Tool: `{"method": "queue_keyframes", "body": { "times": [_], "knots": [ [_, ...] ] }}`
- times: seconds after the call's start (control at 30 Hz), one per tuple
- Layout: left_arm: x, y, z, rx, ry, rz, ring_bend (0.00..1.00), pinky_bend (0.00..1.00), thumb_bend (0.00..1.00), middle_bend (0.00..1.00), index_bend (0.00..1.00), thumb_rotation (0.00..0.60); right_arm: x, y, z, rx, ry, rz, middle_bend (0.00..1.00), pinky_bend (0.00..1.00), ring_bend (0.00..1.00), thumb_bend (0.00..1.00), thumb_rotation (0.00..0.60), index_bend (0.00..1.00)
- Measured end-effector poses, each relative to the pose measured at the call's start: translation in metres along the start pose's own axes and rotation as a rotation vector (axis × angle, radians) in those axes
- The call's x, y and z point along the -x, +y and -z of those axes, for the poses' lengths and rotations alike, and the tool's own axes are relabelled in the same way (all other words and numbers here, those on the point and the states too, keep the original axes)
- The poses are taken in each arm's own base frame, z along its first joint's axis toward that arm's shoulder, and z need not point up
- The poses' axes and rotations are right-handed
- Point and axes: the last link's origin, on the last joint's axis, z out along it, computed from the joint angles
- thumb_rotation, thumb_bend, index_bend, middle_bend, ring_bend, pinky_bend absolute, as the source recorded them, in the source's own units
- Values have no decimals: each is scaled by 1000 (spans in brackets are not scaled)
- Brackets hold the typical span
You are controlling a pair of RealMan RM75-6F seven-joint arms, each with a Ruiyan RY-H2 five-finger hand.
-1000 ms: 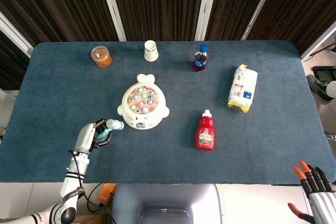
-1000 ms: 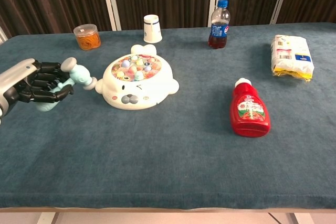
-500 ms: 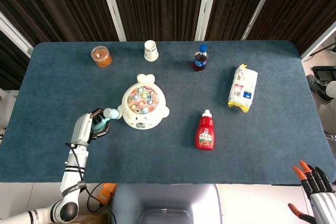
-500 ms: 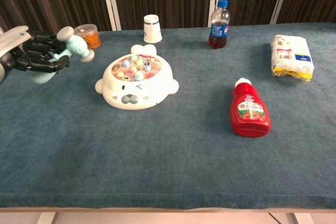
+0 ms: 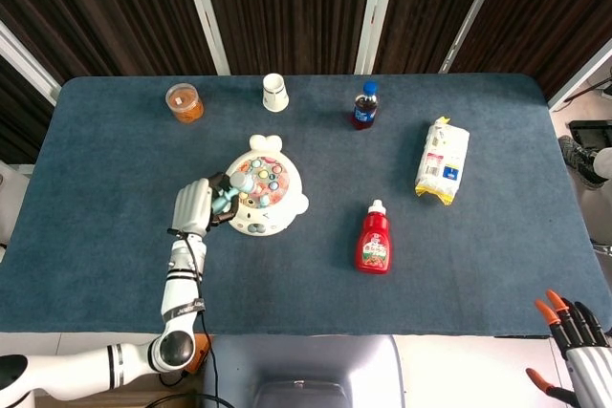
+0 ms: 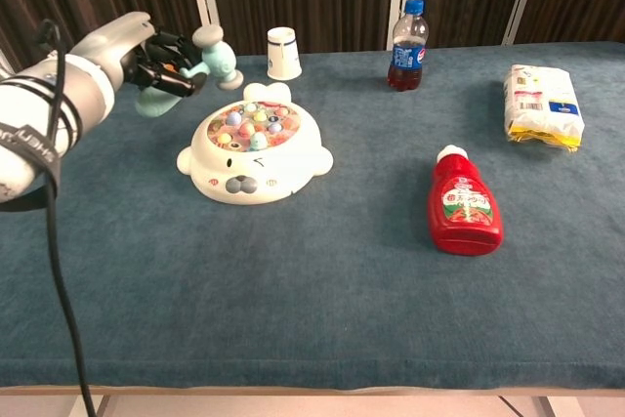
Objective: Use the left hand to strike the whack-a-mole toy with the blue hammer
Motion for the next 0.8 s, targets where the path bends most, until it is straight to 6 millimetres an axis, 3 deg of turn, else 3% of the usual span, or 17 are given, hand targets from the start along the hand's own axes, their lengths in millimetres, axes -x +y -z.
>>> {"method": "queue_keyframes", "body": {
  "times": [0.17,0.8],
  "knots": [
    [7,8,-14,-27,6,-26,892,1000,809,1000,676,600,-1,1,-1,3,-2,-4,26,0,0,174,600,0],
    [41,-2,-38,-98,-11,-132,891,1000,805,1000,676,600,-1,7,-2,32,-7,-4,26,0,0,174,600,0]
  ]
}}
